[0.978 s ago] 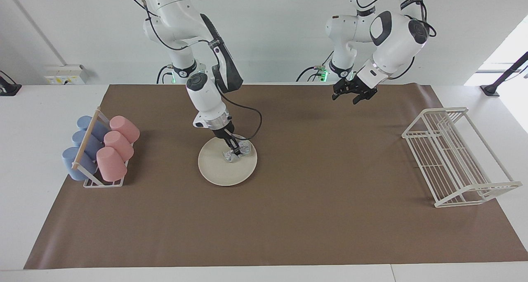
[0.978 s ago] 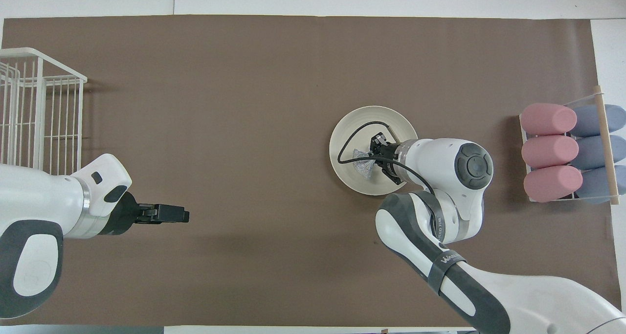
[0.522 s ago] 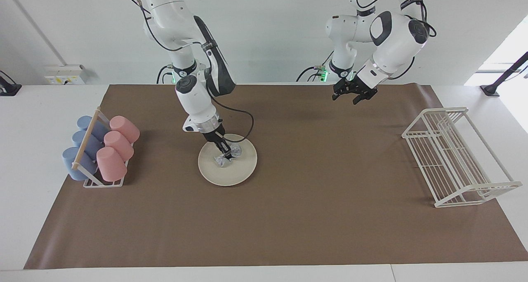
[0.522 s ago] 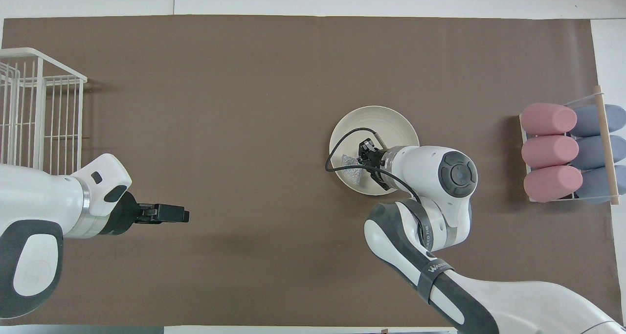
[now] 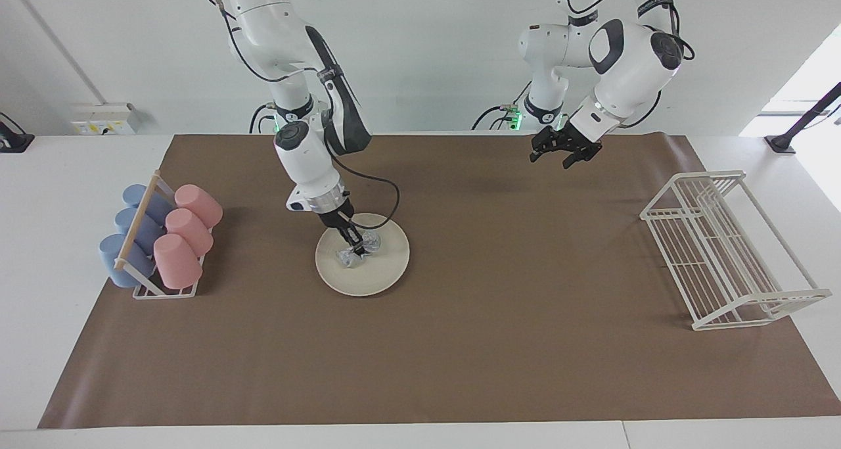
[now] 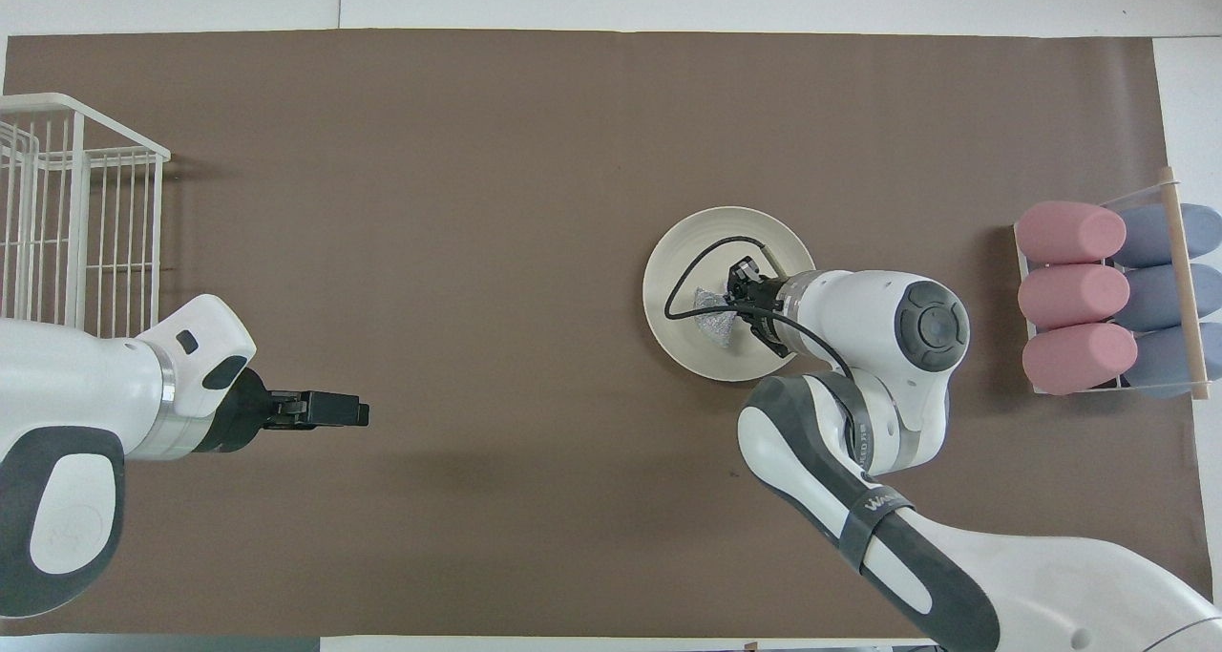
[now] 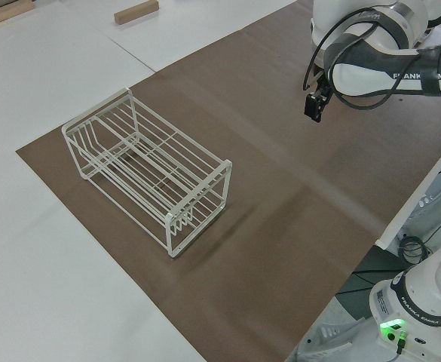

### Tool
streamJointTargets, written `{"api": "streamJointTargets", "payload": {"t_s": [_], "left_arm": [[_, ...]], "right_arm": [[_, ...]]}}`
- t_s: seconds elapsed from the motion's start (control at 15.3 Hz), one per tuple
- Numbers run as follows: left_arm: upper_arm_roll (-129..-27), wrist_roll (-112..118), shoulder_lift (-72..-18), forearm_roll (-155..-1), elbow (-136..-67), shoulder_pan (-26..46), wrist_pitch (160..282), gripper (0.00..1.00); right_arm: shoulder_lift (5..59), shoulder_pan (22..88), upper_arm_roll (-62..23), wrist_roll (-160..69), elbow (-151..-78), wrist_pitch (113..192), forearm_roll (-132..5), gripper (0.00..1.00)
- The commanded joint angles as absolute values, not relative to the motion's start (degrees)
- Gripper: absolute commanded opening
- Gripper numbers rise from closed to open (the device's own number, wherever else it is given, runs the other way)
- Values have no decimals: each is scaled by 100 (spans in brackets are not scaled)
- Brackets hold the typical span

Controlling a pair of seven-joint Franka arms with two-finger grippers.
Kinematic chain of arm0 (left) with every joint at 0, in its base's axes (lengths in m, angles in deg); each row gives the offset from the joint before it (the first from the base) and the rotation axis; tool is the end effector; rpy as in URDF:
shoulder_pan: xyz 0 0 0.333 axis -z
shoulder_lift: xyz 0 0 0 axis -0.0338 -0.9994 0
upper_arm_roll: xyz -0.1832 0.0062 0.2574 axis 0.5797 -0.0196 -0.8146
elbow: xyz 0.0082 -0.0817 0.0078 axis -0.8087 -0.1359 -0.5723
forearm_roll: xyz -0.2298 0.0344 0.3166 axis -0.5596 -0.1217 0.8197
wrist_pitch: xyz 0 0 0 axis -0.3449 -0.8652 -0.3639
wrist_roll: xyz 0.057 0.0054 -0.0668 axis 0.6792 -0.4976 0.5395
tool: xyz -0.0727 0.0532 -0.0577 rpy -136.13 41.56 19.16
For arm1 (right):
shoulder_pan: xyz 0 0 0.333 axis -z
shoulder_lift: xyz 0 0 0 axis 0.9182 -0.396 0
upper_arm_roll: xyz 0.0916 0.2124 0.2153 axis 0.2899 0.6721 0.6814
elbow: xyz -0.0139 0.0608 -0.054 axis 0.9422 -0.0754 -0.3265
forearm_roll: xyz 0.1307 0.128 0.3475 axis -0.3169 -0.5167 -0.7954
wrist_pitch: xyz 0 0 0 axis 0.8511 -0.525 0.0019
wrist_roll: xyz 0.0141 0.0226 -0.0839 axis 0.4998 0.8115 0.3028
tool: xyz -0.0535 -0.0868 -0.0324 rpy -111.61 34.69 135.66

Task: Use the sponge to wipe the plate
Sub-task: 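Rub the sponge around the plate surface with the right gripper, then bring the sponge back toward the left gripper with the right gripper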

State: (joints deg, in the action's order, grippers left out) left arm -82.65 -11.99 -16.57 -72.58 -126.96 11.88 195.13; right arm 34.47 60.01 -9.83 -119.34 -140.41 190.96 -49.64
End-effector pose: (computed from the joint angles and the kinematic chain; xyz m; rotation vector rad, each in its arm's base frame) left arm 0.4247 -0.1107 0.4534 2.8199 -0.0809 -0.1512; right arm 0.5208 0.2116 0.2938 -2.4639 1.3653 -0.0342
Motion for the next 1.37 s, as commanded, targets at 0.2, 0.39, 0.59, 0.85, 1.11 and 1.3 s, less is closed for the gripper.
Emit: {"api": "streamJointTargets", "payload": {"t_s": [0.2,0.39,0.59,0.85,1.11,1.3], "left_arm": [[-8237,-1135,-1726,-7142,-12602,1142,19545,100],[-8237,-1135,-1726,-7142,-12602,1142,19554,100],[-8237,-1048,-1726,-7142,-12602,1134,19572,100],[-8298,-959,-1726,-8481,-12602,1142,19668,100],[-8290,-1134,-1700,-10240,-12593,1168,19633,100],[-8290,-1179,-1673,-11392,-12576,1221,19624,100]], "right_arm": [[3290,5779,-953,-12252,-14142,19212,-5061,0],[3421,5683,-935,-12619,-14002,19012,-5061,0],[3851,5252,-961,-13595,-13564,18108,-5052,0],[4457,5234,-970,-14185,-12676,16255,-4877,0],[4749,5226,-970,-14913,-11386,14462,-4157,0],[4731,5051,-891,-16063,-10655,13931,-4068,0]]}}
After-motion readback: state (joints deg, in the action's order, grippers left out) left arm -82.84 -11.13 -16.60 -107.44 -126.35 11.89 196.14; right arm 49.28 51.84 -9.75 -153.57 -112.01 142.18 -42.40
